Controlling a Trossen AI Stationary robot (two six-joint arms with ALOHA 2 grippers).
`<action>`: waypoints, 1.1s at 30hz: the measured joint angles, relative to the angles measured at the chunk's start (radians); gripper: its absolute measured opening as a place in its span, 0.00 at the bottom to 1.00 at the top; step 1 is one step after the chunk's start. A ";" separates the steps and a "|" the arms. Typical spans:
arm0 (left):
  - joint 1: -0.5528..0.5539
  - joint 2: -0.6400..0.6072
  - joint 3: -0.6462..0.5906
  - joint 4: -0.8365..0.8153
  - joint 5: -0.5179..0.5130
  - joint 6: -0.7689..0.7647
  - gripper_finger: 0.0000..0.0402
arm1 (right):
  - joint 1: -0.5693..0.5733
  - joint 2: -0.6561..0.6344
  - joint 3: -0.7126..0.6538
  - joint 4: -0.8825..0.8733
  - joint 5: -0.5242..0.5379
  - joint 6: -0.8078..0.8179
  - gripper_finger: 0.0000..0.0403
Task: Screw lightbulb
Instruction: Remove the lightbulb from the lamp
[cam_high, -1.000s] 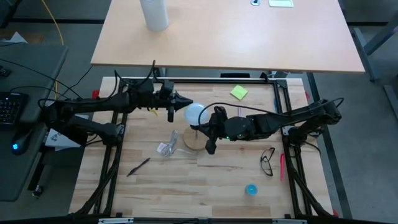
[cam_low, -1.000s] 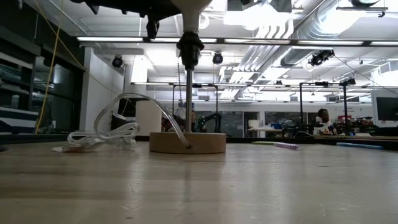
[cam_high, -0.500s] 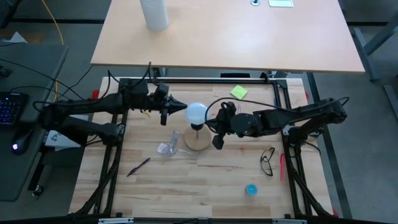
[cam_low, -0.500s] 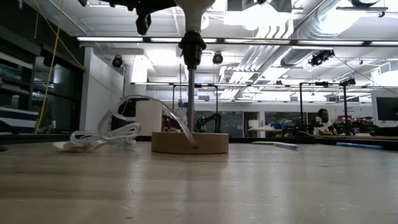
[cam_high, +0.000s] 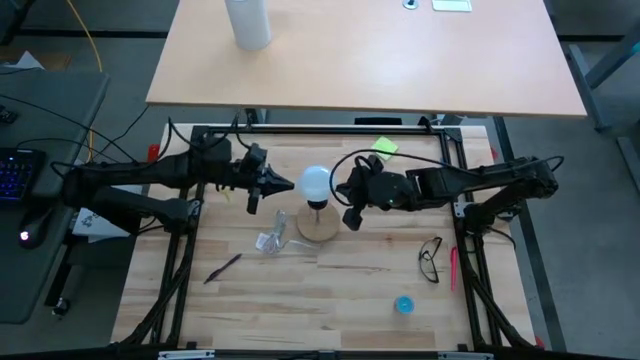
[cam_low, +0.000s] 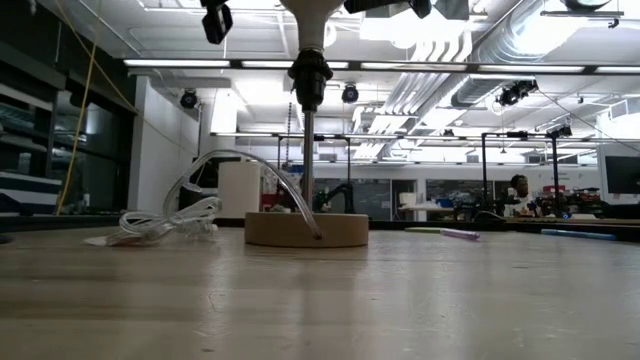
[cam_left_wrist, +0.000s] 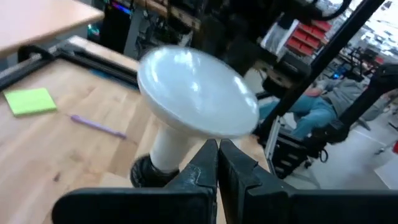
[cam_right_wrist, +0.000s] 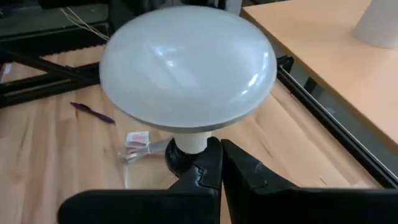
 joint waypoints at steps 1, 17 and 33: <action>-0.003 0.000 0.000 -0.010 0.000 -0.007 0.00 | -0.005 0.000 0.000 -0.005 -0.009 -0.007 0.00; -0.041 -0.185 0.000 -0.279 -0.208 -0.001 0.00 | -0.088 -0.131 0.000 -0.320 -0.072 -0.110 0.00; -0.085 -0.227 -0.171 -0.112 -0.297 -0.175 0.00 | -0.185 -0.225 -0.337 0.070 -0.426 0.145 0.39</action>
